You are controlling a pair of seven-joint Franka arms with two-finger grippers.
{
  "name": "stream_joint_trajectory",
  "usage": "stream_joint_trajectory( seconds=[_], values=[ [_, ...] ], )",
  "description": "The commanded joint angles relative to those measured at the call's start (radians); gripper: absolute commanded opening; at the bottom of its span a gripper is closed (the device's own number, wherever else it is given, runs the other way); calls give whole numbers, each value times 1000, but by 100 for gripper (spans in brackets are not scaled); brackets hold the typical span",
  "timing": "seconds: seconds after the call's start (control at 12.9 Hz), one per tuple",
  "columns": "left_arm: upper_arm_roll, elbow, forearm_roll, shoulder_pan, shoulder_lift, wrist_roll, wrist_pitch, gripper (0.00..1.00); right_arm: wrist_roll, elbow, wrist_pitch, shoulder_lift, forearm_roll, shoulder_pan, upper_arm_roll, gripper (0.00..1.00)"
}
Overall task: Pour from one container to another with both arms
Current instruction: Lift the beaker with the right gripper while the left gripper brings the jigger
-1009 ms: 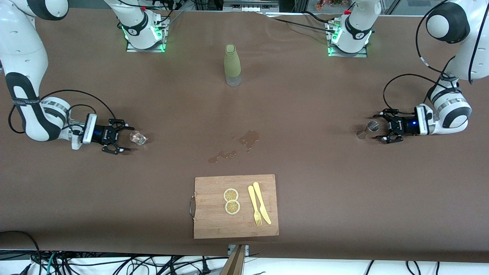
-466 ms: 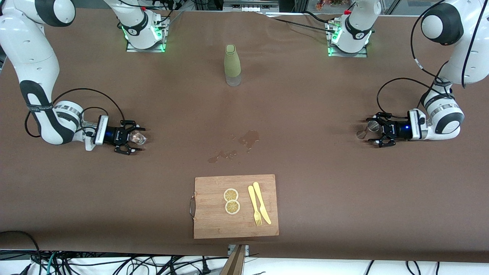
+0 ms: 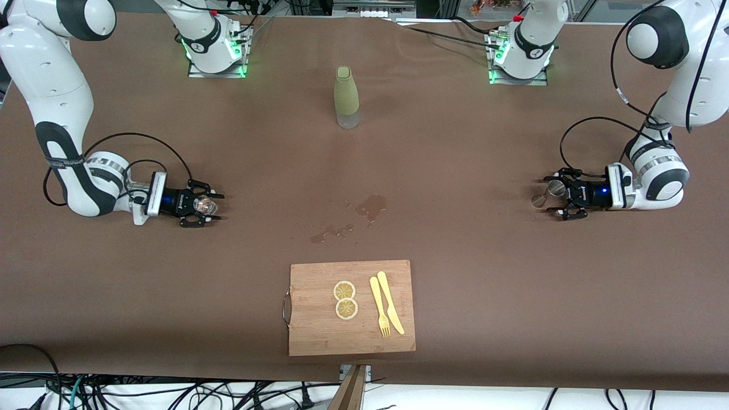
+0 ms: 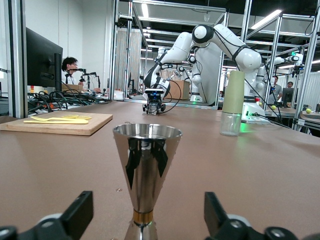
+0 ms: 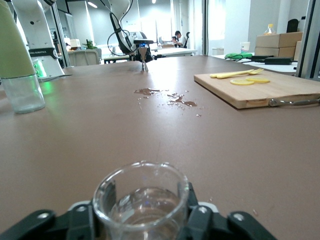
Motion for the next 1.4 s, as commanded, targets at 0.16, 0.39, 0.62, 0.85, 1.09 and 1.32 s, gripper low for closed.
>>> stream_joint_trajectory(
  seconds=[0.16,0.39,0.62,0.85,1.09,1.32],
  values=[
    [6,9,-18,-10,12,79,8,35,-18,38,-90,6,19,-8,-3,0],
    [6,10,-14,-10,12,87,9,0,-6,46,-119,5,21,-8,-1,0],
    [6,13,-23,-16,12,105,11,0,5,97,-141,5,21,-1,43,0],
    [6,15,-29,-31,12,87,11,0,115,166,-141,5,1,34,131,0],
    [3,56,-47,-93,3,37,9,0,198,245,-168,5,20,155,135,0],
    [-14,61,-163,-207,-6,-5,19,0,232,273,-148,0,102,244,135,0]
  ],
)
